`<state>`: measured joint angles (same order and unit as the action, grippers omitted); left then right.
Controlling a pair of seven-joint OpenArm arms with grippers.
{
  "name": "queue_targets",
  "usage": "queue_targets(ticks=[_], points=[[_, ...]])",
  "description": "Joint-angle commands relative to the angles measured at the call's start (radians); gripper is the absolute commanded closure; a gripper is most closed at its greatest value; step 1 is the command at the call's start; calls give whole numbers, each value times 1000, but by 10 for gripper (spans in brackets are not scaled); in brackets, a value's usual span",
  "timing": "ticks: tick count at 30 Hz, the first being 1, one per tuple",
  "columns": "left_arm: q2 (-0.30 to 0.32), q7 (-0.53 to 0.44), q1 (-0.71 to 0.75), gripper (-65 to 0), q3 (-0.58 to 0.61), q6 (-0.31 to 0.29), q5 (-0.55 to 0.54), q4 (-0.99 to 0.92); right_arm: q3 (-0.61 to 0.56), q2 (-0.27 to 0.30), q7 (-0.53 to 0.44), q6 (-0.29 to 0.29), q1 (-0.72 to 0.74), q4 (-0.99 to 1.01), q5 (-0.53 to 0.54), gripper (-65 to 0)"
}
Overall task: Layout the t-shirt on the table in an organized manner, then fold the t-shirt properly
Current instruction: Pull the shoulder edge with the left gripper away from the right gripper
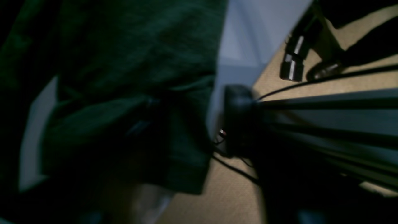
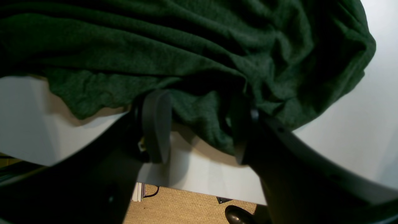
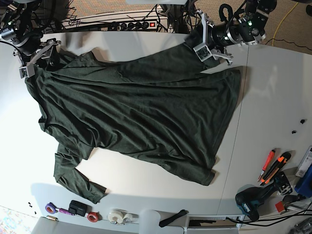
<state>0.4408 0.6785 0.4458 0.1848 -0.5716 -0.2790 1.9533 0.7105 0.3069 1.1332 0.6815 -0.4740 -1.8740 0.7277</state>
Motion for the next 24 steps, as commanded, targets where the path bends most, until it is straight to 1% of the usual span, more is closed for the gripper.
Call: queue_targets(ticks=[1, 2, 6, 8, 10, 13, 17, 20, 23, 24], points=[[8, 9, 0, -76, -2, 0, -1, 12, 6, 17, -19, 17, -2, -17, 13, -303], [8, 9, 0, 0, -2, -1, -1, 12, 6, 18, -19, 17, -2, -17, 13, -303], [8, 8, -1, 0, -5, 2, -1, 13, 6, 18, -19, 17, -2, -17, 13, -303], [8, 9, -3, 0, -5, 18, -2, 23, 6, 18, -19, 17, -2, -17, 13, -303], [8, 9, -2, 0, -5, 27, -2, 72, 6, 18, -19, 17, -2, -17, 13, -303], [8, 10, -8, 0, -5, 33, -1, 195, 6, 18, -19, 17, -2, -17, 13, -303], [8, 7, -72, 0, -5, 93, -1, 311, 6, 17, -23, 17, -2, -17, 13, -303], [8, 0, -144, 0, -5, 126, 16, 299, 6, 18, -25, 17, -2, -17, 13, -303], [8, -25, -198, 0, -5, 138, 82, 256, 6, 17, -29, 17, -2, -17, 13, -303], [8, -40, -214, 0, -5, 151, 105, 236, 6, 17, -31, 17, -2, -17, 13, -303]])
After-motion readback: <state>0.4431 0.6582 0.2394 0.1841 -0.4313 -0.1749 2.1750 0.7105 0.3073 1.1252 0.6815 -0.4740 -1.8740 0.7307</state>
